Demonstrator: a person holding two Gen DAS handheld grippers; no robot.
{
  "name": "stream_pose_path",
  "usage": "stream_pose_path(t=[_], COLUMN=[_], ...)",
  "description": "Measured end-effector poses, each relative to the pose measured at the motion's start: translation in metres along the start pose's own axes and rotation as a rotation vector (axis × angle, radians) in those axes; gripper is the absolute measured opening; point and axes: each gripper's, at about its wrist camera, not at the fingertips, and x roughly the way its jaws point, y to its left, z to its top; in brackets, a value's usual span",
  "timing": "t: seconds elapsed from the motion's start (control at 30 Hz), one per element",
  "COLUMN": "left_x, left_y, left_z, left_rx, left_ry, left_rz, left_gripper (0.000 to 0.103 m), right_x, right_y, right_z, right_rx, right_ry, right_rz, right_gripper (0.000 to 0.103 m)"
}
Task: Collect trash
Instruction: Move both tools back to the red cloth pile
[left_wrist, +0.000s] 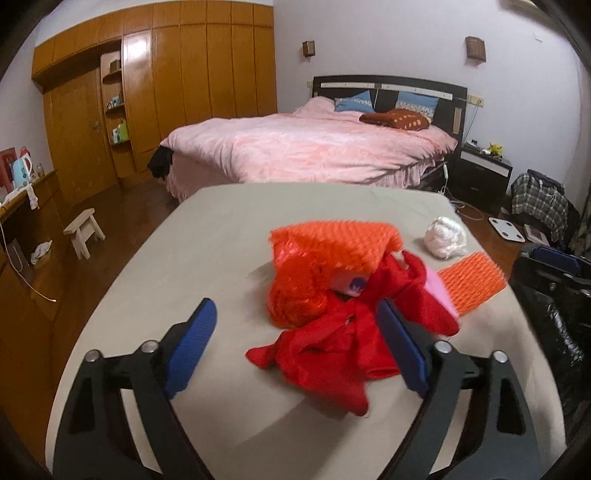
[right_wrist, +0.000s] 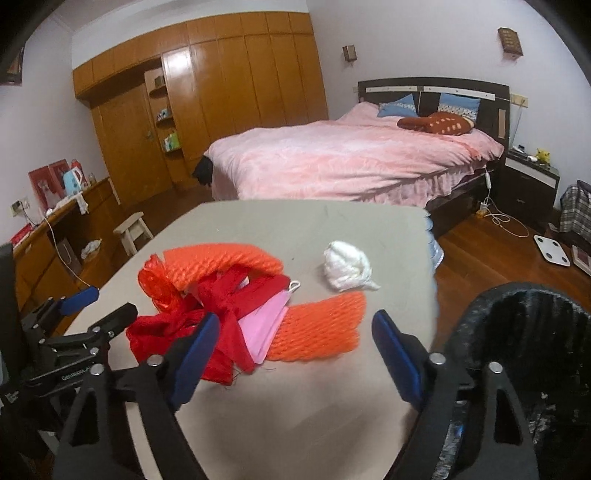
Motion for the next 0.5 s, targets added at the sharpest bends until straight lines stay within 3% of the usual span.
stream_pose_path(t=[0.2, 0.5], left_x=[0.018, 0.042], left_y=[0.006, 0.003], left_z=[-0.007, -0.015], left_rx=[0.002, 0.009], left_ry=[0.047, 0.117], left_rz=[-0.012, -0.067], left_gripper=[0.080, 0.062], right_x=[0.021, 0.032], right_y=[0.009, 0.021], right_z=[-0.009, -0.015], right_rx=[-0.007, -0.022], right_ry=[0.044, 0.073], right_rz=[0.016, 0.049], right_gripper=[0.072, 0.067])
